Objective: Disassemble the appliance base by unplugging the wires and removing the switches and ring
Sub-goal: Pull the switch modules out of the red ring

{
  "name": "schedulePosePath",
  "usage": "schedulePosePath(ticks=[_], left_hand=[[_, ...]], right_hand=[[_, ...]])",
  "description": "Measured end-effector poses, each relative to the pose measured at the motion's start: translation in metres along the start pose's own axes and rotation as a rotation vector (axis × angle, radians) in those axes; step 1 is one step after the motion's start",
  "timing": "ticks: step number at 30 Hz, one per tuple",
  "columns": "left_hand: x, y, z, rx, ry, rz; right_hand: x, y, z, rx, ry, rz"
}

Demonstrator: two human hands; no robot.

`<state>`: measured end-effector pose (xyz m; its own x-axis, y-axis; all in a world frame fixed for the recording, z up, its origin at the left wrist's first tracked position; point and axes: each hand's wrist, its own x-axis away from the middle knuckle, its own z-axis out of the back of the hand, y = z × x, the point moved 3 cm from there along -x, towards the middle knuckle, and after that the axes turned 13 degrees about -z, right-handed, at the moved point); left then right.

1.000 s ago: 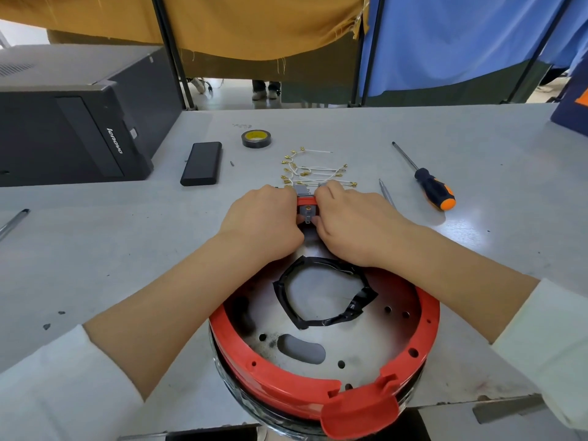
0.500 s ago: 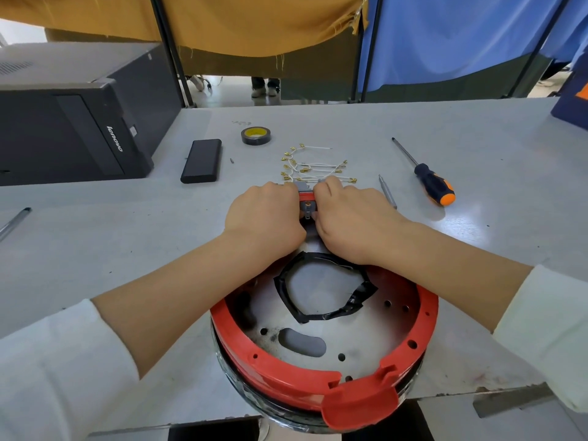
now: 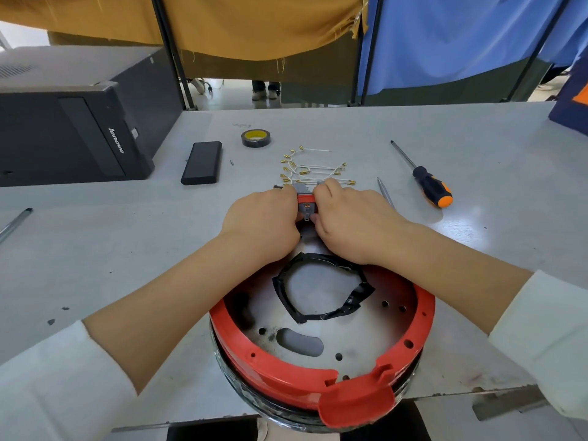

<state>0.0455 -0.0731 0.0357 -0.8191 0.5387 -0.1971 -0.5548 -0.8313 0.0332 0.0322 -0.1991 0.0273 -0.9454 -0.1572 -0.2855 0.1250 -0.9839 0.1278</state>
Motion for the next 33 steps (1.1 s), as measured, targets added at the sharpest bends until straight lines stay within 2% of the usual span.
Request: schedulePosePath(ticks=[11, 18, 28, 33], left_hand=[[-0.0025, 0.0057, 0.0035, -0.073, 0.015, 0.066], [-0.0013, 0.0057, 0.0027, -0.068, 0.025, 0.069], [-0.0004, -0.0022, -0.0021, -0.007, -0.013, -0.015], [-0.0003, 0.0, -0.0017, -0.043, 0.009, 0.01]], right_hand=[[0.0018, -0.0054, 0.0019, 0.144, -0.011, -0.036], [0.0017, -0.0062, 0.0017, 0.135, -0.021, -0.047], [0.0014, -0.0002, 0.0032, 0.0, -0.03, 0.003], [0.0014, -0.001, 0.0018, 0.021, -0.016, -0.006]])
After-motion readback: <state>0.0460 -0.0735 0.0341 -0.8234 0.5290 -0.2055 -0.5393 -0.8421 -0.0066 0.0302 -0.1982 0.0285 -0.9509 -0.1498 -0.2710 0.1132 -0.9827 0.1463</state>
